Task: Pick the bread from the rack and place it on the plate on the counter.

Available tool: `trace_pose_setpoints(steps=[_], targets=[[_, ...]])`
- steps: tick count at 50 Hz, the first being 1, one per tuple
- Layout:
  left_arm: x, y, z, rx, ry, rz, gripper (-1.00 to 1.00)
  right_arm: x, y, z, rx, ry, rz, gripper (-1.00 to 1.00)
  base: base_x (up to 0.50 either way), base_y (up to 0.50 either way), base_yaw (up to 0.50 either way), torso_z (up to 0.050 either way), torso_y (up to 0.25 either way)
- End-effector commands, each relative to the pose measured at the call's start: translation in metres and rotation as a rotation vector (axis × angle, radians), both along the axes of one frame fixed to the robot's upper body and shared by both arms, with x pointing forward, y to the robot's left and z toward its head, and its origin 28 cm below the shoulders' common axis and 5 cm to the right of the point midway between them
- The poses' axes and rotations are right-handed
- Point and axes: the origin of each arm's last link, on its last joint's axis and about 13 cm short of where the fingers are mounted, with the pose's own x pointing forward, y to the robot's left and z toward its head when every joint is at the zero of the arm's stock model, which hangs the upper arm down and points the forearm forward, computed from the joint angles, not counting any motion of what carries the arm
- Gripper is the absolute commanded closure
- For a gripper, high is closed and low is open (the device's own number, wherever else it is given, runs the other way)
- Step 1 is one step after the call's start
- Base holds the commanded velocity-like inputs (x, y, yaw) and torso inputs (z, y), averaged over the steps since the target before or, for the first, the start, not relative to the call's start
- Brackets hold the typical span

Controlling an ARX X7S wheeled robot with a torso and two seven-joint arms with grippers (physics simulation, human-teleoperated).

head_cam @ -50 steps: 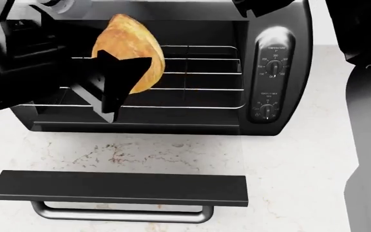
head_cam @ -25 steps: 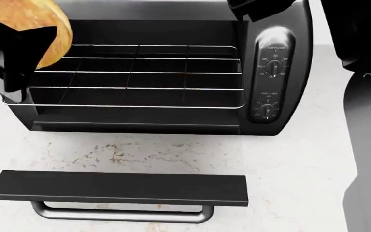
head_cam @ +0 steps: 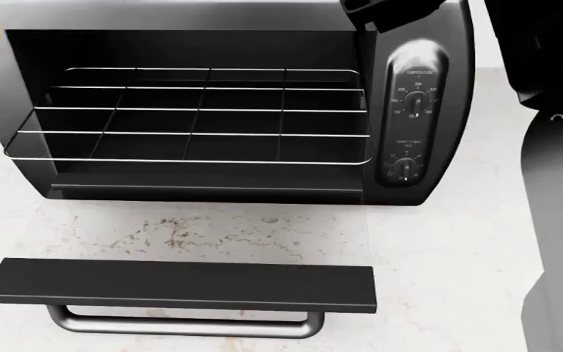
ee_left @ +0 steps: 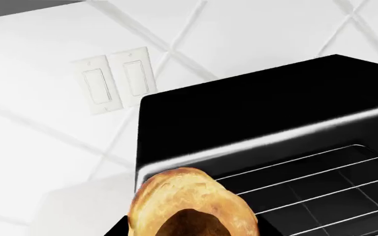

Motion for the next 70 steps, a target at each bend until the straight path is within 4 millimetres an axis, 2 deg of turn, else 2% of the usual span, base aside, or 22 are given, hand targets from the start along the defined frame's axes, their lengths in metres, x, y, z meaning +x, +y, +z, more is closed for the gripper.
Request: trace_pose_setpoints(steps=[1,11,19,24,34,49,61,70], targets=[[0.001,0.019,0.006,-0.062,-0.057,0.099,1.00,-0.002,0.000,0.004,0.018,-0.011,0.013,-1.00,0.00,0.00,0.00,0.000,0.000],[0.003,0.033,0.003,-0.089,-0.076,0.163,1.00,-0.003,0.001,0.006,0.015,-0.015,0.014,-1.00,0.00,0.00,0.00,0.000,0.000],[0.008,0.033,0.009,-0.093,-0.069,0.202,1.00,-0.004,0.002,0.004,0.017,-0.014,0.019,-1.00,0.00,0.00,0.00,0.000,0.002],[0.018,0.041,0.006,-0.111,-0.067,0.232,1.00,-0.005,0.002,0.004,0.016,-0.015,0.019,-1.00,0.00,0.00,0.00,0.000,0.000],[0.016,0.056,0.001,-0.176,-0.087,0.320,1.00,-0.005,0.002,0.004,0.016,-0.014,0.019,-1.00,0.00,0.00,0.00,0.000,0.000],[0.018,0.074,-0.023,-0.269,-0.063,0.432,1.00,-0.005,0.002,0.006,0.010,-0.015,0.018,-1.00,0.00,0.00,0.00,0.000,0.000],[0.016,0.084,-0.060,-0.349,-0.028,0.512,1.00,-0.006,0.002,0.005,0.009,-0.015,0.018,-1.00,0.00,0.00,0.00,0.000,0.001],[0.009,0.092,-0.079,-0.381,-0.015,0.555,1.00,-0.005,0.002,0.003,0.011,-0.013,0.018,-1.00,0.00,0.00,0.00,0.000,0.000]])
